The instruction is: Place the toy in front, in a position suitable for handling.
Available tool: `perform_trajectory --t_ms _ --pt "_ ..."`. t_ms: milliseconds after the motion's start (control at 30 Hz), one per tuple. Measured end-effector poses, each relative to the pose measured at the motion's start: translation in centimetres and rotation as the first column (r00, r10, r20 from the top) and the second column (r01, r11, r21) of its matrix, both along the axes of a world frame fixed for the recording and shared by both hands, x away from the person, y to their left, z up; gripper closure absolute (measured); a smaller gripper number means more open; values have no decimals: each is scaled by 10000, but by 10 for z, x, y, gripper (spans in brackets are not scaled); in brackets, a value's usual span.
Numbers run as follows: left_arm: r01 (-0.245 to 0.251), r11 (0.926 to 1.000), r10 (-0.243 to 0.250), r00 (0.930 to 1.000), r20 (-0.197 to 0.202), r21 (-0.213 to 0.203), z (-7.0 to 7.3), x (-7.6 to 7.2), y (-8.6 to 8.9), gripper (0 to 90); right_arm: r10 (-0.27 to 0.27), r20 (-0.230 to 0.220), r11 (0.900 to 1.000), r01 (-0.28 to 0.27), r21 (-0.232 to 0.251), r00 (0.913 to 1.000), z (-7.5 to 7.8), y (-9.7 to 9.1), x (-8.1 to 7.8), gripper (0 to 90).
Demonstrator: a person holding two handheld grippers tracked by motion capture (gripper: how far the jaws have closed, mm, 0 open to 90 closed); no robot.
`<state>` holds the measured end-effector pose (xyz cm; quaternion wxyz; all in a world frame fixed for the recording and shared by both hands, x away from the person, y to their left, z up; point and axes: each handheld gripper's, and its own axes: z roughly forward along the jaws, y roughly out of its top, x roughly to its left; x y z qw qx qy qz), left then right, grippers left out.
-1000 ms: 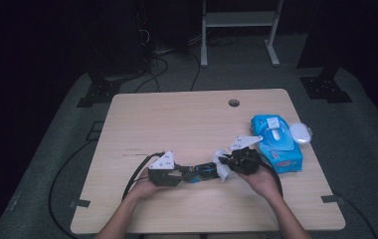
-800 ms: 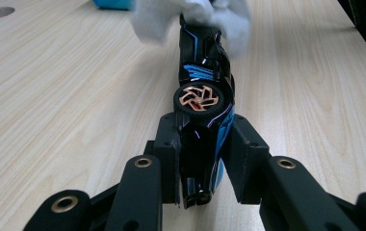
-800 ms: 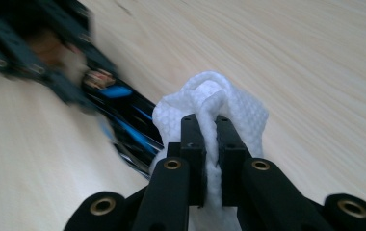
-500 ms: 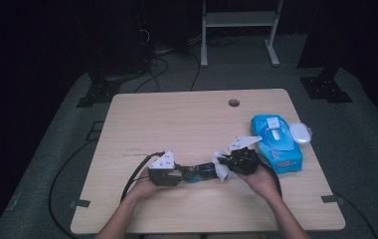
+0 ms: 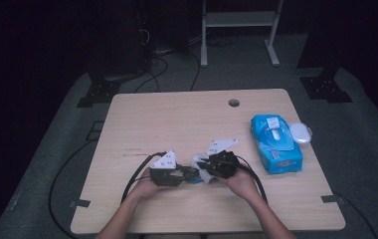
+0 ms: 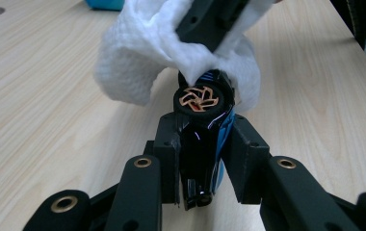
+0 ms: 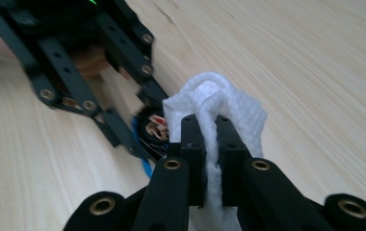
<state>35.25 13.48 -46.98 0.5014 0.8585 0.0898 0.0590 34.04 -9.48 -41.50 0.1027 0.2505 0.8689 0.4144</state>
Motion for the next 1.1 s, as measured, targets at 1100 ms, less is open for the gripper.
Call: perform_trajectory --t_ms 1100 --pt "96 10000 -97 9999 74 14 0 0 -5 689 -509 158 9987 510 -59 9986 3 -28 1 845"
